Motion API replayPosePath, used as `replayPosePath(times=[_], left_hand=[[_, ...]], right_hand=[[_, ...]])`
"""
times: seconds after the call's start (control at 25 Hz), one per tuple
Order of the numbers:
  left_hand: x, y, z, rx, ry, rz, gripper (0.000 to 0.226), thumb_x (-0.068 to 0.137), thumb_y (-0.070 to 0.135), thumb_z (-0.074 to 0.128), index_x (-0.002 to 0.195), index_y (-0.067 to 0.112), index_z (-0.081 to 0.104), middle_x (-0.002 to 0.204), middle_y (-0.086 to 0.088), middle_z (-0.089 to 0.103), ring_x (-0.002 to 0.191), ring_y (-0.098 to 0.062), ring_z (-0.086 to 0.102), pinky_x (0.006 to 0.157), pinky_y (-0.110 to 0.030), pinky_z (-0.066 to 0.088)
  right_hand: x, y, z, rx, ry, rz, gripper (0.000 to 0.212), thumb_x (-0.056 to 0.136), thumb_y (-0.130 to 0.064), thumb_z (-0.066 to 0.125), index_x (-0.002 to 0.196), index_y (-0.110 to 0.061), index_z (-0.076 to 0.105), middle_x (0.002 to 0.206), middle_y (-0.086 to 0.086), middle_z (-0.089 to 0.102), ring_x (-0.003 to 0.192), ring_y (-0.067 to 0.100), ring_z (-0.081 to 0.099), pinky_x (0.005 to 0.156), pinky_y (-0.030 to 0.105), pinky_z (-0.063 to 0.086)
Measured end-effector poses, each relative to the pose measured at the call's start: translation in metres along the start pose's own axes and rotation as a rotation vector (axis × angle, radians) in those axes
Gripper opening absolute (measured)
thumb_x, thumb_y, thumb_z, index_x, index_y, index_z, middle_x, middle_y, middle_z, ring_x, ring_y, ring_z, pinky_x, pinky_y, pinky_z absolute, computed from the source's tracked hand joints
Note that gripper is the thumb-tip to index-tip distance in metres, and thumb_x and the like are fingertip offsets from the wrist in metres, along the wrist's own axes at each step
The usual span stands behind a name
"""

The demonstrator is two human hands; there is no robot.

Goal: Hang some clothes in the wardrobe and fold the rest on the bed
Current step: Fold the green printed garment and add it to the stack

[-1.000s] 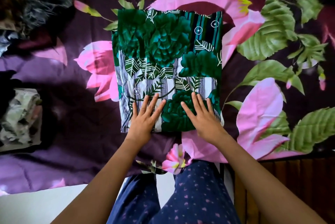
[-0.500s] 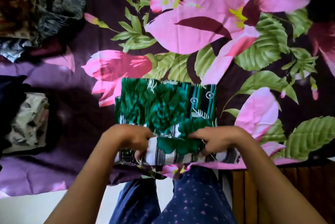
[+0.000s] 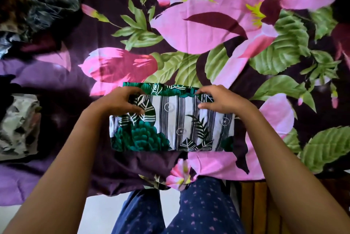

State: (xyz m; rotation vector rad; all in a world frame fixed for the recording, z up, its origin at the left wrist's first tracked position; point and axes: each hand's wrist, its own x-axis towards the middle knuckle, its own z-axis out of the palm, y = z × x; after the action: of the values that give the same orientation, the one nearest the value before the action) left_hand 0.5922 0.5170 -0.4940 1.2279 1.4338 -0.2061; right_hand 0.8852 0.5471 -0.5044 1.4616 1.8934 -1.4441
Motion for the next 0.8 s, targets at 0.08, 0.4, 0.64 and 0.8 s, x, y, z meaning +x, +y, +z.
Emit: replayPosePath(times=[0.08, 0.4, 0.64, 0.8], left_hand=[[0.013, 0.006, 0.003, 0.194, 0.152, -0.018, 0.059, 0.079, 0.014, 0.073, 0.133, 0.017, 0.050, 0.122, -0.008, 0.059, 0.105, -0.021, 0.057, 0.096, -0.030, 0.042], [0.025, -0.005, 0.122, 0.339, 0.629, 0.061, 0.062, 0.095, 0.052, 0.020, 0.150, 0.024, 0.011, 0.157, 0.001, 0.001, 0.144, -0.017, -0.001, 0.115, -0.048, 0.000], [0.047, -0.015, 0.125, 0.344, 0.510, -0.004, 0.068, 0.084, 0.061, 0.002, 0.146, 0.035, -0.009, 0.154, 0.008, -0.016, 0.142, -0.013, -0.016, 0.113, -0.047, -0.012], [0.009, 0.003, 0.153, -0.191, 0.872, -0.032, 0.062, 0.084, 0.032, 0.060, 0.141, 0.016, 0.041, 0.155, -0.018, 0.017, 0.143, -0.036, 0.016, 0.113, -0.046, 0.009]], right_hand=[[0.010, -0.006, -0.002, -0.140, 0.072, 0.023, 0.051, 0.093, -0.024, 0.058, 0.141, -0.018, 0.041, 0.140, 0.010, 0.044, 0.133, 0.027, 0.037, 0.109, 0.045, 0.031], [0.026, -0.032, 0.065, -0.443, 0.232, -0.165, 0.061, 0.096, -0.051, 0.010, 0.151, -0.028, -0.002, 0.159, 0.001, -0.008, 0.147, 0.019, -0.008, 0.117, 0.046, -0.010], [0.051, -0.016, 0.084, -0.517, 0.169, -0.051, 0.059, 0.099, -0.052, 0.014, 0.149, -0.034, -0.012, 0.160, 0.002, -0.010, 0.147, 0.026, -0.009, 0.116, 0.049, -0.009], [0.046, -0.024, 0.064, -0.607, 0.190, -0.102, 0.071, 0.093, -0.063, 0.019, 0.152, -0.026, 0.002, 0.154, 0.016, 0.021, 0.139, 0.035, 0.026, 0.114, 0.051, 0.020]])
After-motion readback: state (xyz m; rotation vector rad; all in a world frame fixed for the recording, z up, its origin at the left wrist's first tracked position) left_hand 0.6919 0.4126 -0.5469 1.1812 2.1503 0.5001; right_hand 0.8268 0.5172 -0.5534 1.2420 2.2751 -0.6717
